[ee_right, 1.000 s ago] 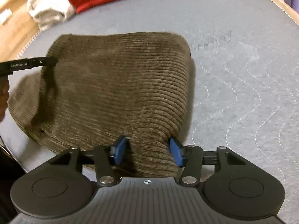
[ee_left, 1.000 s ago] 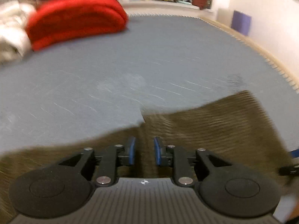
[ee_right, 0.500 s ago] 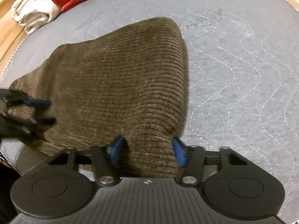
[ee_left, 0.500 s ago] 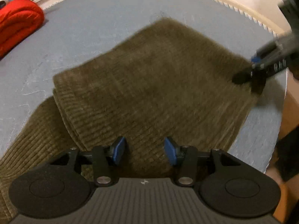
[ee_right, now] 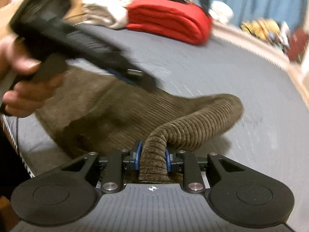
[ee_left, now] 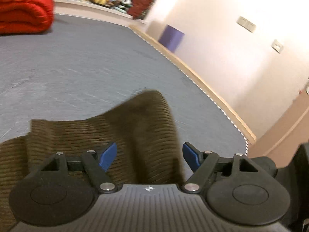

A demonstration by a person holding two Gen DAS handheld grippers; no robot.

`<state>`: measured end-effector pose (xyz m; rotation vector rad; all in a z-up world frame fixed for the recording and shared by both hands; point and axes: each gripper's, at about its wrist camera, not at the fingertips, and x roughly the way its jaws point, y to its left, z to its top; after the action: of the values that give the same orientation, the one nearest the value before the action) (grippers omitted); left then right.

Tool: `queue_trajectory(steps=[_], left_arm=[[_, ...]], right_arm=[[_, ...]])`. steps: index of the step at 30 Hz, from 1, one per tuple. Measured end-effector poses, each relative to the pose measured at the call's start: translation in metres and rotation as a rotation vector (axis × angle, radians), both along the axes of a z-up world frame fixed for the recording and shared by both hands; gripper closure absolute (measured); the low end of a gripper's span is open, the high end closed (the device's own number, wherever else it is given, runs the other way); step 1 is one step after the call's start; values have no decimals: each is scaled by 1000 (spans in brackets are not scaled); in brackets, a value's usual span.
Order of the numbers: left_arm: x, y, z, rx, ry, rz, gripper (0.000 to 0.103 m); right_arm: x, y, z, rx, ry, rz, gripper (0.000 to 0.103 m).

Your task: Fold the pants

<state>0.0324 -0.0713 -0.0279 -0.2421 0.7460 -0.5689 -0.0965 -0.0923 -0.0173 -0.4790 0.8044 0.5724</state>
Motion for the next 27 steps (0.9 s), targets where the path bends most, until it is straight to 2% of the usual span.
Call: queue_trajectory(steps=[3, 6, 7, 8, 9, 10, 11, 13, 15, 18, 20, 21, 23, 25, 27], left_arm=[[3, -12, -1, 39, -14, -27, 23], [5, -18, -8, 91, -20, -18, 23], [8, -17, -11, 113, -22, -4, 28], [11, -14, -13, 140, -21, 17, 37], [15, -9, -15, 164, -12, 40, 67], [18, -4, -18, 172, 0, 59, 79], [21, 7, -20, 160, 22, 87, 81], [22, 30, -21, 131, 37, 142, 84], [21, 52, -17, 113, 36, 182, 85], [11, 91, -7, 87, 23, 250, 85], [1, 123, 3, 70, 15, 310, 86], [-5, 144, 6, 60, 11, 350, 86], [-17, 186, 15, 42, 6, 424, 85], [-33, 225, 24, 45, -1, 508, 86], [-51, 268, 26, 73, 13, 611, 85]], right_arm=[[-10, 27, -4, -65, -43, 68, 78], [-14, 44, -3, -73, -48, 114, 78], [-15, 48, -2, -72, -50, 128, 78], [-18, 54, -1, -68, -51, 142, 78], [-20, 59, -1, -62, -48, 154, 79], [-21, 63, 0, -52, -42, 168, 81], [-23, 68, 0, -39, -30, 192, 85], [-29, 78, 1, -2, 14, 267, 100], [-39, 92, -4, 14, 66, 341, 100], [-55, 109, -14, -2, 60, 439, 100], [-57, 113, -10, 48, 64, 485, 100], [-56, 114, -4, 88, 57, 500, 96], [-50, 114, 7, 169, 49, 504, 80], [-37, 108, 21, 292, 60, 492, 59], [-23, 103, 31, 382, 65, 467, 55]])
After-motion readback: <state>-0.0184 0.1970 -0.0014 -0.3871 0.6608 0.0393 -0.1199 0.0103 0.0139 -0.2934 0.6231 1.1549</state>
